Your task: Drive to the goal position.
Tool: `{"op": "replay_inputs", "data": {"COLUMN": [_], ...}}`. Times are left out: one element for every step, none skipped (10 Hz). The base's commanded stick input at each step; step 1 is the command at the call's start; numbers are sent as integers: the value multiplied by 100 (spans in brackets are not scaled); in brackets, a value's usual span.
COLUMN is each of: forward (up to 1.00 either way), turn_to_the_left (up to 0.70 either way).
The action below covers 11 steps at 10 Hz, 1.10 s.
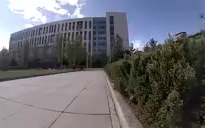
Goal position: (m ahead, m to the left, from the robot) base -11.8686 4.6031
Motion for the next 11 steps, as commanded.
{"op": "replay_inputs", "data": {"forward": [62,70,70,70,70,70,70,70,70,70,70], "turn_to_the_left": [22,35,35,35,35,35,35,35,35,35,35]}}
